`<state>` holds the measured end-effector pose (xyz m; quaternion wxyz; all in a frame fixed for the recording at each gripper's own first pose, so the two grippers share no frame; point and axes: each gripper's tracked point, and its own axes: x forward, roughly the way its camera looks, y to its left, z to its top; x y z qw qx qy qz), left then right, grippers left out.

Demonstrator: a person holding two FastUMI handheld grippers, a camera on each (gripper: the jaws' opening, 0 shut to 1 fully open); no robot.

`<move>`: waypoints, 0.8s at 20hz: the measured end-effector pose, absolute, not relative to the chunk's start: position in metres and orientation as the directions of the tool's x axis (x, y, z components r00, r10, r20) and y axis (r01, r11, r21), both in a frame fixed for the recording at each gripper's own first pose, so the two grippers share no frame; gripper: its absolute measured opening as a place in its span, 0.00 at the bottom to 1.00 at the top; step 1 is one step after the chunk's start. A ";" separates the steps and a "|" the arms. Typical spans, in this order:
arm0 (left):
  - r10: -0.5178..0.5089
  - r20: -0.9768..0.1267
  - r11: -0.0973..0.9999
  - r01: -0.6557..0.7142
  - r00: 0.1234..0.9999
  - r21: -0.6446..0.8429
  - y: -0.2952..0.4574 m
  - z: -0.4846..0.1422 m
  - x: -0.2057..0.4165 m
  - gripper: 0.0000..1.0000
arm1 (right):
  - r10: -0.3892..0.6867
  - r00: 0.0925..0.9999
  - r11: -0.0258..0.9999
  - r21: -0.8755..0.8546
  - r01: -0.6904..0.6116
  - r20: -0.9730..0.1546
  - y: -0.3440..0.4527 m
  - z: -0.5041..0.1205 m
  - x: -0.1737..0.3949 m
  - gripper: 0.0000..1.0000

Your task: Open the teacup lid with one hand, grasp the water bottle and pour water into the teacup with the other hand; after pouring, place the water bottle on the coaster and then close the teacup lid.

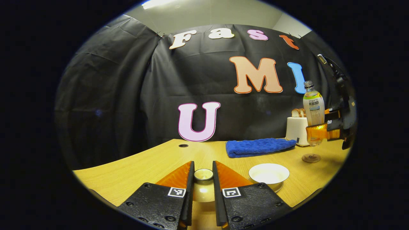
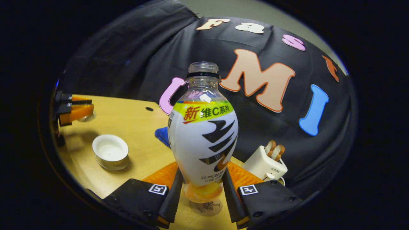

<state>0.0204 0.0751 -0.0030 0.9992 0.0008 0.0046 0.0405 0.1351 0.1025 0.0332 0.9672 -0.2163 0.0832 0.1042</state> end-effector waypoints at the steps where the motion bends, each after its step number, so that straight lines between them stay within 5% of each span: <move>1: 0.081 -0.009 0.997 -0.081 0.997 0.002 0.075 -0.003 0.021 0.27 | 0.165 0.963 0.905 -0.355 -0.234 -0.213 0.098 0.031 0.135 0.66; 16: 0.080 -0.011 0.997 -0.080 0.997 0.002 0.076 -0.003 0.020 0.28 | 0.129 0.947 0.982 -0.093 -0.163 -0.293 0.027 -0.035 0.155 0.67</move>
